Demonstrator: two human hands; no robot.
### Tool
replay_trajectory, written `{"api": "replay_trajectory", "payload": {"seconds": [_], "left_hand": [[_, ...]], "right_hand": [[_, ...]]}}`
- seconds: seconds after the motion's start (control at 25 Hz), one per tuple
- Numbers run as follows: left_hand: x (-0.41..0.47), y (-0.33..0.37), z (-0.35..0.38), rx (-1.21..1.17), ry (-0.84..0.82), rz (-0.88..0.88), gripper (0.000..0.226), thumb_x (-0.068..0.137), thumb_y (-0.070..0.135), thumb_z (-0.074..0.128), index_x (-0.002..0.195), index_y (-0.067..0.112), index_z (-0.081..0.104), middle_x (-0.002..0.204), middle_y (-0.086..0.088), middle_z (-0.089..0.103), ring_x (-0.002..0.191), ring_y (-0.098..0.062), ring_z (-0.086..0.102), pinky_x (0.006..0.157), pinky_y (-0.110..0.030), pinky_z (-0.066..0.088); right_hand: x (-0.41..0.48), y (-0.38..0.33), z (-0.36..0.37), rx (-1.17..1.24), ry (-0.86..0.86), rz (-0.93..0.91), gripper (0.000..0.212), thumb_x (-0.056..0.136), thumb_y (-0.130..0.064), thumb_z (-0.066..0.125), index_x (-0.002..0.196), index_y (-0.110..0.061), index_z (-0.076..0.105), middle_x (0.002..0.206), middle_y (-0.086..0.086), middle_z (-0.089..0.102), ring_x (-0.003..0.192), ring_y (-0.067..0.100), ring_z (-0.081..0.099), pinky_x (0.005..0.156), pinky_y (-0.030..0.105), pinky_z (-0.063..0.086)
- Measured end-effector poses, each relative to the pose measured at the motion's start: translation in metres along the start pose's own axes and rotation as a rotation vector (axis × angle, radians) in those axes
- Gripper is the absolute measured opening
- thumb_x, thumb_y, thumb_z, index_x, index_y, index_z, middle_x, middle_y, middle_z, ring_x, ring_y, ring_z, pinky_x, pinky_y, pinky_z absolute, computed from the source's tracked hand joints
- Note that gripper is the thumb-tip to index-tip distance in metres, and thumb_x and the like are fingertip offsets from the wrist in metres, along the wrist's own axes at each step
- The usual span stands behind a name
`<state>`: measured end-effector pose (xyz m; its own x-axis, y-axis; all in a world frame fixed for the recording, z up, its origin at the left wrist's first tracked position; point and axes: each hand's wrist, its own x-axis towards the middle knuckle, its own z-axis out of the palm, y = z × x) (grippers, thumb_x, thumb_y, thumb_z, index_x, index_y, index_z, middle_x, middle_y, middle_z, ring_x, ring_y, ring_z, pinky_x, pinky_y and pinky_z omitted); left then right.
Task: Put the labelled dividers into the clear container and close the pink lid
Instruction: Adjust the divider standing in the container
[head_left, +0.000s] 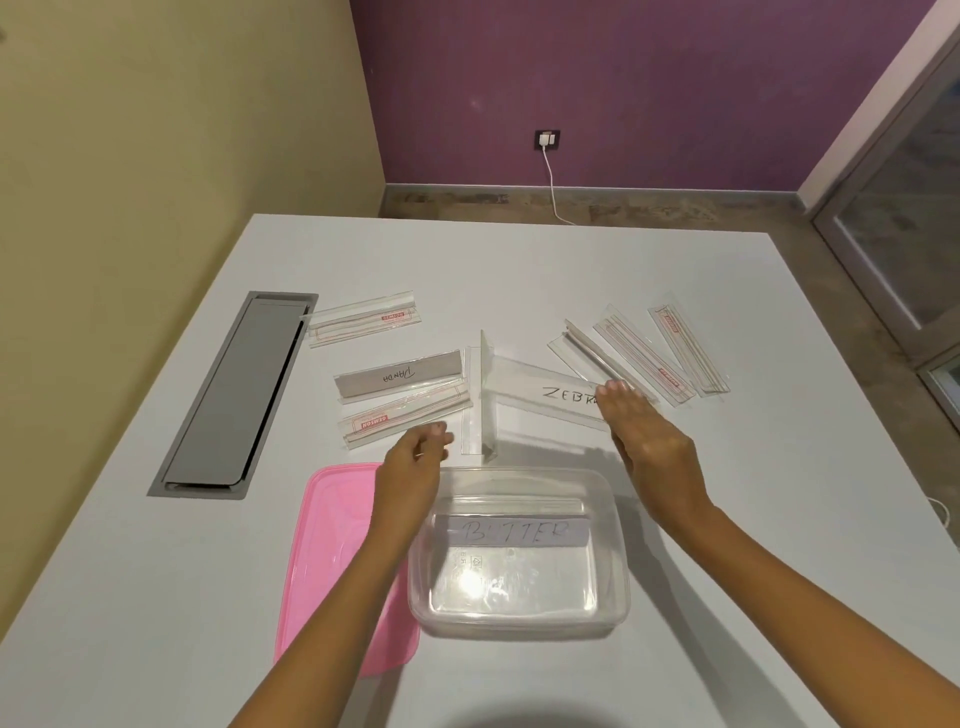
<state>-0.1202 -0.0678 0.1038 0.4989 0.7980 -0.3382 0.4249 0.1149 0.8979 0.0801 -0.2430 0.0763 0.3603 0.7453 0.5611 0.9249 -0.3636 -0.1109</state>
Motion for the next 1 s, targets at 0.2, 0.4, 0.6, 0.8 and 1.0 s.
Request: {"api": "replay_trajectory", "payload": {"seconds": [0.2, 0.4, 0.6, 0.8, 1.0], "left_hand": [[0.005, 0.026, -0.005, -0.444, -0.328, -0.182, 0.033, 0.097, 0.037, 0.046, 0.105, 0.01, 0.063, 0.085, -0.003, 0.075, 0.08, -0.017, 0.074, 0.075, -0.028, 0.06], [0.0, 0.01, -0.013, -0.169, -0.098, -0.033, 0.025, 0.089, 0.004, 0.055, 0.11, 0.013, 0.065, 0.063, 0.003, 0.057, 0.063, -0.015, 0.058, 0.077, -0.034, 0.057], [-0.012, -0.004, -0.012, -0.024, 0.044, 0.131, 0.034, 0.084, -0.004, 0.053, 0.09, 0.027, 0.065, 0.07, 0.009, 0.067, 0.072, -0.02, 0.062, 0.078, -0.042, 0.053], [-0.023, -0.025, -0.013, -0.06, 0.084, 0.197, 0.04, 0.083, -0.011, 0.05, 0.085, 0.026, 0.064, 0.07, 0.009, 0.07, 0.073, -0.003, 0.065, 0.065, -0.012, 0.051], [-0.024, -0.043, -0.019, 0.038, 0.157, 0.245, 0.022, 0.088, 0.011, 0.059, 0.103, 0.027, 0.061, 0.084, 0.008, 0.07, 0.085, 0.004, 0.062, 0.067, -0.011, 0.047]], "right_hand": [[-0.013, -0.026, -0.022, 0.061, 0.043, -0.179, 0.039, 0.087, 0.005, 0.062, 0.125, 0.004, 0.056, 0.134, 0.018, 0.055, 0.129, 0.03, 0.049, 0.107, 0.044, 0.044], [-0.026, -0.041, -0.022, 0.152, -0.046, -0.205, 0.037, 0.088, 0.001, 0.061, 0.126, 0.0, 0.058, 0.136, 0.016, 0.054, 0.132, 0.03, 0.047, 0.109, 0.046, 0.04], [-0.021, -0.046, -0.021, 0.118, -0.352, -0.051, 0.072, 0.08, -0.036, 0.072, 0.141, -0.015, 0.04, 0.147, 0.001, 0.045, 0.125, 0.02, 0.051, 0.107, 0.039, 0.04], [-0.025, -0.051, -0.013, 0.224, -0.636, -0.002, 0.071, 0.078, -0.052, 0.064, 0.14, -0.028, 0.038, 0.134, -0.009, 0.055, 0.111, 0.016, 0.056, 0.093, 0.033, 0.046], [-0.032, -0.056, 0.001, 0.256, -0.73, 0.041, 0.066, 0.079, -0.048, 0.065, 0.137, -0.03, 0.038, 0.136, -0.012, 0.05, 0.12, 0.014, 0.049, 0.092, 0.028, 0.043]]}}
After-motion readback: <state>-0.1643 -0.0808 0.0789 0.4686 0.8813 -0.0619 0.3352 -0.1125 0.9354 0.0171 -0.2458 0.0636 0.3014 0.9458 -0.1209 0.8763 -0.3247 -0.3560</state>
